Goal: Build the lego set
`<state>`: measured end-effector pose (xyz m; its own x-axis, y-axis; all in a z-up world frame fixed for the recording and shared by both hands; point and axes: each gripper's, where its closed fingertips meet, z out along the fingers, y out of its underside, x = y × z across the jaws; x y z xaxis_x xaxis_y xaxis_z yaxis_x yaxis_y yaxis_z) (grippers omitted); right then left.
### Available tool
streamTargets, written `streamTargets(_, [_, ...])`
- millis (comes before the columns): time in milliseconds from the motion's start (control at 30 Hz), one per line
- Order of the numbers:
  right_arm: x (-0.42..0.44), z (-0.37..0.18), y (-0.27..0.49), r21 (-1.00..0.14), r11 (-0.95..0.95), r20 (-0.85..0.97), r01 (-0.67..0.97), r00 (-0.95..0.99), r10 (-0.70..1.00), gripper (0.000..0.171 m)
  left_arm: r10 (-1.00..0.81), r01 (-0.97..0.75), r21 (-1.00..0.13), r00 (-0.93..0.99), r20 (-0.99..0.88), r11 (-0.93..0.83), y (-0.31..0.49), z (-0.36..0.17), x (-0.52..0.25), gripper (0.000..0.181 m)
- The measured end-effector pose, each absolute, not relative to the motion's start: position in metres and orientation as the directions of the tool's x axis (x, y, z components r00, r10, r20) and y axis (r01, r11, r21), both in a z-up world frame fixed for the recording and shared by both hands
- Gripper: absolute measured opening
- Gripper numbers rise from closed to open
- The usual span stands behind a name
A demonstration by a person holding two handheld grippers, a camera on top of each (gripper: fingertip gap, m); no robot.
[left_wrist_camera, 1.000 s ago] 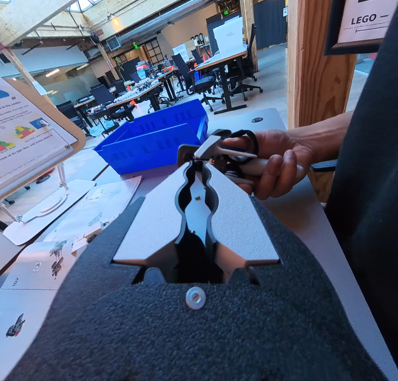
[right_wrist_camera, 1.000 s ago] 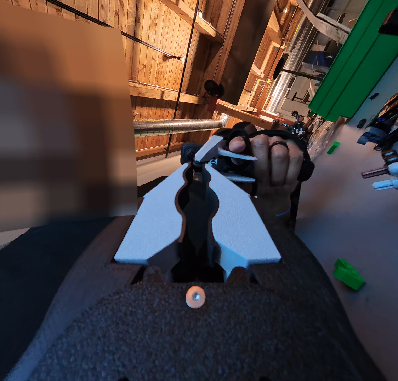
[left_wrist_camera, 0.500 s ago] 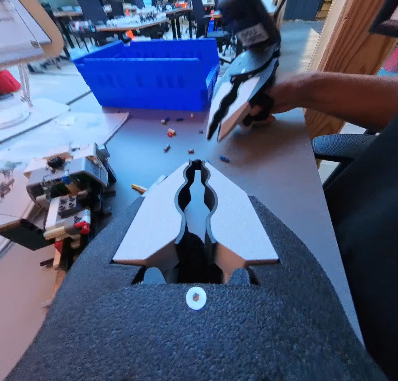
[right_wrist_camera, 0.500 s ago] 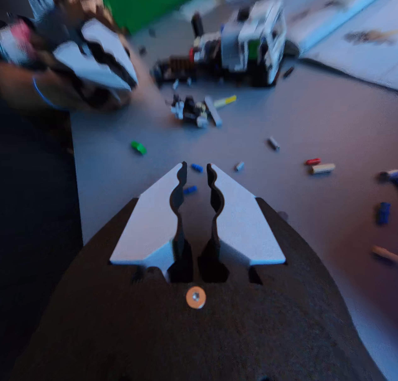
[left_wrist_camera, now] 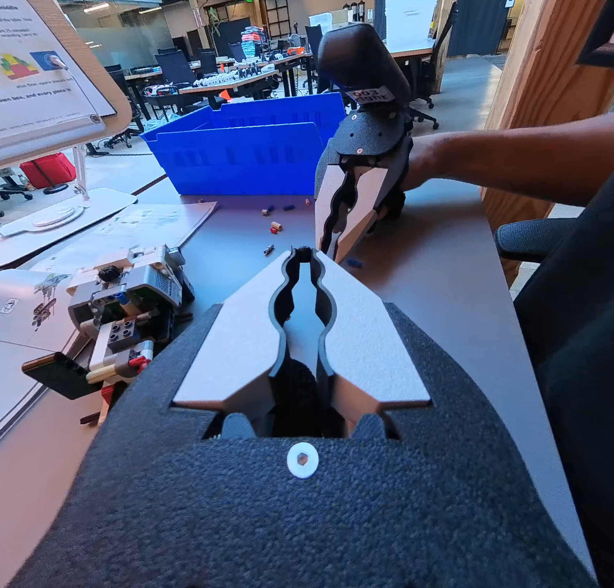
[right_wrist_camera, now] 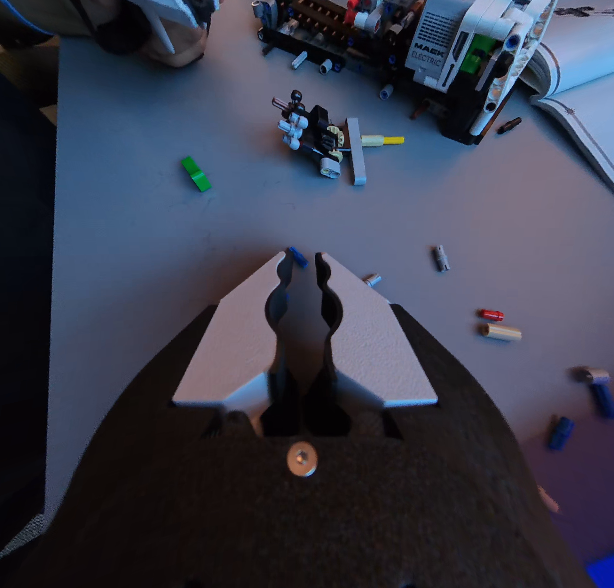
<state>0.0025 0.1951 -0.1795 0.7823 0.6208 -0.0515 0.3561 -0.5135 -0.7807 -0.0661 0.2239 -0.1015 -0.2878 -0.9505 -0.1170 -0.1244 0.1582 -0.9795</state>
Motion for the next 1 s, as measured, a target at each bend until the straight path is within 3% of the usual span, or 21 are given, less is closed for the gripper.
streamTargets(700, [-0.004,-0.188,0.194,-0.741,-0.415,0.045,0.527,0.657,0.753,0.004,-0.956,-0.140,-0.966,-0.230,-0.180,0.215,0.242,-0.106,-0.049,0.004])
streamTargets(1000, [0.009,-0.164,0.210,-0.810,-0.356,0.168,0.466,0.766,0.621,0.003,-0.964,-0.156,-0.962,-0.185,-0.192,0.222,0.247,-0.108,-0.046,0.004])
